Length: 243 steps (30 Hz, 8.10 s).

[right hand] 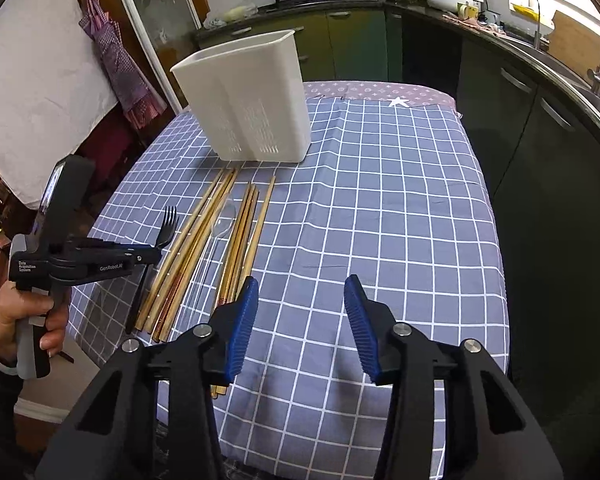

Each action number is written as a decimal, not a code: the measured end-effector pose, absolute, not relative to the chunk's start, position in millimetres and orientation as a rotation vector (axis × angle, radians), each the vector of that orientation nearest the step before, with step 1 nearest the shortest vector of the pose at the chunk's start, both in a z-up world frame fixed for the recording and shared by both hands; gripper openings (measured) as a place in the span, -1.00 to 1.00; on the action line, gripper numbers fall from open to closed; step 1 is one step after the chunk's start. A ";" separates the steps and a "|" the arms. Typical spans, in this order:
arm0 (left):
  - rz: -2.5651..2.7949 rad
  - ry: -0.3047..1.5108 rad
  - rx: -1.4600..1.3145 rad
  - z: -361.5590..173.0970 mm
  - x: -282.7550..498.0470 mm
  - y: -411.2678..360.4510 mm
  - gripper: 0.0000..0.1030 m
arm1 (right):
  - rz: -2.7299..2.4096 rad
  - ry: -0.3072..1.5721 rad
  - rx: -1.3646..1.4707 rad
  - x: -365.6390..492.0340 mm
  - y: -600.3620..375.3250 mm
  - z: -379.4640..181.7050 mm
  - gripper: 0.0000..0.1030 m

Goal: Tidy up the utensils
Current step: 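Move the left gripper down to the black fork and close on it, then grasp the clear plastic spoon with the right gripper while the left gripper lifts the fork, then carry the fork into the white holder and release it while the right gripper lifts the spoon, then lower the spoon into the white holder and open the right gripper, then grasp one wooden chopstick with the left gripper and lift it upright, then grasp a wooden chopstick with the right gripper while the left gripper carries its chopstick toward the holder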

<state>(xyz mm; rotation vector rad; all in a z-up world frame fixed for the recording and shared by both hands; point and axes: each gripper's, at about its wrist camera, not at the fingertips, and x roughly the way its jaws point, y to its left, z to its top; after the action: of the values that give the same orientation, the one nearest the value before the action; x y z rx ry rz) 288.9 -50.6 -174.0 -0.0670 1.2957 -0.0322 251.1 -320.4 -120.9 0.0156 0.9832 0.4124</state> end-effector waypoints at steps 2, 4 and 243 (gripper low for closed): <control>-0.035 1.293 -0.059 -174.4 290.3 -54.6 -0.82 | 0.419 0.990 0.016 253.4 -317.0 -119.7 -0.22; -0.040 1.294 -0.066 -174.4 290.0 -55.4 -0.83 | 0.441 1.008 0.018 258.2 -310.4 -117.9 -0.24; -0.150 0.919 0.001 -59.6 245.6 -23.1 -0.88 | 0.528 1.064 -0.076 327.9 -213.1 -133.8 -0.85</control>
<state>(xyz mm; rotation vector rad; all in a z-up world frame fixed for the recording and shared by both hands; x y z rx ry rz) 245.6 -23.1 -59.6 0.0009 0.9192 -0.1497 327.9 -213.1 -133.8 -0.0757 1.0641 0.5281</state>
